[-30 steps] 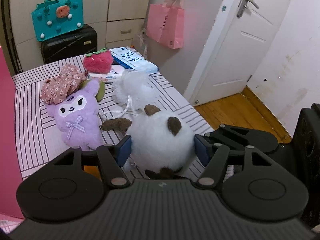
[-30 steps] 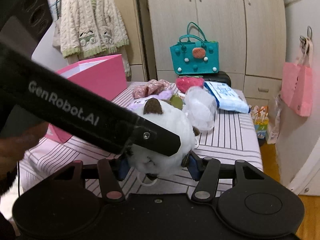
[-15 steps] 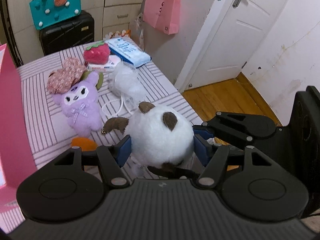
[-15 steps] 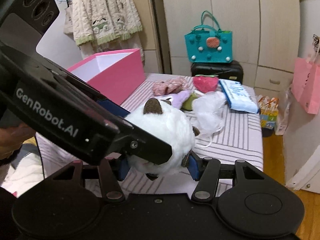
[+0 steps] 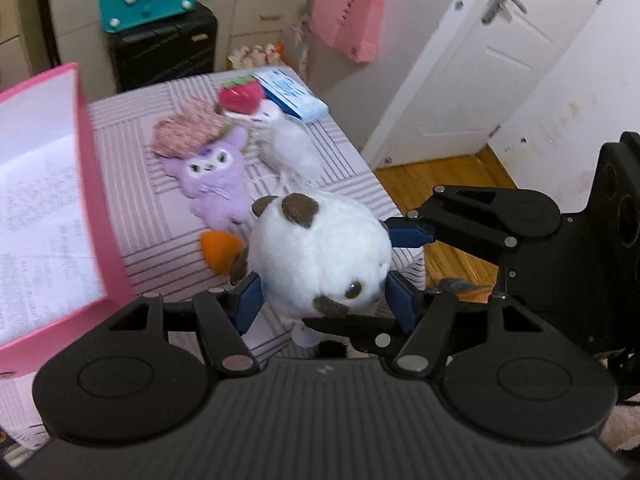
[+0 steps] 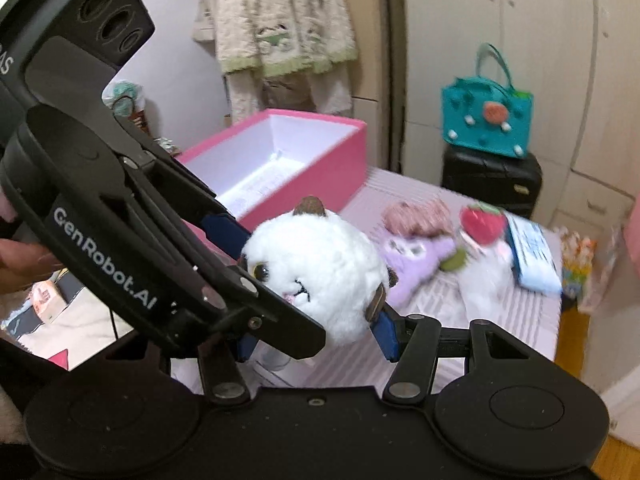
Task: Organize soft objects
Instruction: 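Carry the panda plush into the pink box and open the left tool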
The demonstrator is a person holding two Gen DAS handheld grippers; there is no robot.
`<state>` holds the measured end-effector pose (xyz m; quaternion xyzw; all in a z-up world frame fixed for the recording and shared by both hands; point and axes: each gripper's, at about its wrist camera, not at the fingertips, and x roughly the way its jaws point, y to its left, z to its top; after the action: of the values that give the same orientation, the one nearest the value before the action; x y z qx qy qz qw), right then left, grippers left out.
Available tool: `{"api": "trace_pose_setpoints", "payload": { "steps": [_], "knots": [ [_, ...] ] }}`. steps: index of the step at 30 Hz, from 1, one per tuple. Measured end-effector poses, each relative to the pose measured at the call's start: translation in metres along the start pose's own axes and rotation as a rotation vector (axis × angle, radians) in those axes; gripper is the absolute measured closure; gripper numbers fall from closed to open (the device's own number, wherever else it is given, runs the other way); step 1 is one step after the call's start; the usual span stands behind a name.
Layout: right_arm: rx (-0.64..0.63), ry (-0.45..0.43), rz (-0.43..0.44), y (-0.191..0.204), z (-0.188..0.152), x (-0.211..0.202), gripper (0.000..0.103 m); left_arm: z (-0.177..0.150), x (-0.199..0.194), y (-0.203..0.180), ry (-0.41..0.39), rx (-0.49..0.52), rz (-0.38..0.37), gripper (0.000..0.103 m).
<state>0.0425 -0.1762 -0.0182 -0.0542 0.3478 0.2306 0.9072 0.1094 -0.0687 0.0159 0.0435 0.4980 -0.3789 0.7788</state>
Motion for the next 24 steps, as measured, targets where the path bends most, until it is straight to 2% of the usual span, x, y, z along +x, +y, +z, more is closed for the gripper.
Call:
{"api": "trace_pose_setpoints", "payload": {
  "steps": [9, 14, 19, 24],
  "knots": [
    [-0.182, 0.000, 0.063, 0.041, 0.047, 0.006, 0.041, -0.010, -0.057, 0.029, -0.050, -0.078, 0.051, 0.039],
    [-0.265, -0.044, 0.072, 0.060, 0.072, 0.015, 0.041, -0.016, -0.084, 0.050, -0.116, -0.117, 0.082, 0.039],
    [-0.283, -0.082, 0.061, 0.070, 0.096, 0.038, 0.041, -0.014, -0.103, 0.078, -0.199, -0.150, 0.111, 0.040],
    [-0.295, -0.138, 0.064, 0.074, 0.117, 0.062, 0.041, 0.002, -0.112, 0.113, -0.233, -0.194, 0.127, 0.040]
  ]
}}
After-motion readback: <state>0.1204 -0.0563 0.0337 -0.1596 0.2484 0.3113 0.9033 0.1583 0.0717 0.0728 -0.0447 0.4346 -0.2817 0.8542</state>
